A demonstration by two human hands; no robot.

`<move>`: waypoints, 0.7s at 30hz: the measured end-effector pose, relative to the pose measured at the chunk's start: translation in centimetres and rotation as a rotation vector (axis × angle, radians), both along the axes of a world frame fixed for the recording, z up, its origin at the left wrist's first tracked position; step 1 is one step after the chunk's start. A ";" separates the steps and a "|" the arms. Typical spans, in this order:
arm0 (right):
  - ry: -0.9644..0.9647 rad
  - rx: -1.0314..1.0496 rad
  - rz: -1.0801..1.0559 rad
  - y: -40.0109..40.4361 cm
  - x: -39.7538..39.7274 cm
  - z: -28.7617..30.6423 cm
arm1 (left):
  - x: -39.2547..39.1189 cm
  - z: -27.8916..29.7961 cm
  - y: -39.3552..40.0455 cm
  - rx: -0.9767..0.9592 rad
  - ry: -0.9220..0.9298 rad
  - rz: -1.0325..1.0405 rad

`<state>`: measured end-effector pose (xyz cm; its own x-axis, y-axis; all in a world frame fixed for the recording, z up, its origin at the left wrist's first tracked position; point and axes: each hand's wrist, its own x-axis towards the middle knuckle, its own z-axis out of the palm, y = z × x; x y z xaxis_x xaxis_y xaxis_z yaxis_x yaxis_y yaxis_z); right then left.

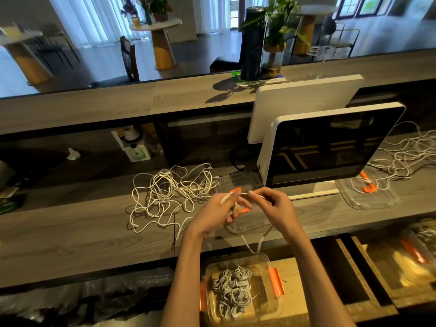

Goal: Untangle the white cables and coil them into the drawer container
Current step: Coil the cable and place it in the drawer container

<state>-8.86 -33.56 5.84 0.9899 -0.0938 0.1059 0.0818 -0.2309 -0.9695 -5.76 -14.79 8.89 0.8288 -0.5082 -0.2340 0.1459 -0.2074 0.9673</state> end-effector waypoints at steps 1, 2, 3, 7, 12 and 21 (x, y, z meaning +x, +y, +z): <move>0.010 0.000 -0.014 -0.2 0.0 -0.2 | 0.3 -0.1 0.1 0.002 -0.029 0.079; 0.024 0.007 -0.024 -0.4 0.0 -0.4 | 0.5 -0.2 0.3 0.004 -0.058 0.156; 0.031 0.012 -0.034 -0.5 0.0 -0.6 | 0.8 -0.4 0.4 0.002 -0.084 0.229; 0.043 0.009 -0.059 -0.8 0.0 -1.1 | 1.3 -1.0 0.9 -0.087 -0.116 0.490; 0.111 -0.046 0.035 -0.1 0.1 -1.9 | 0.9 -0.8 0.6 -0.355 0.002 0.680; 0.268 -0.140 0.349 -0.1 -0.5 -2.2 | 1.0 -0.7 1.4 -0.526 0.131 0.987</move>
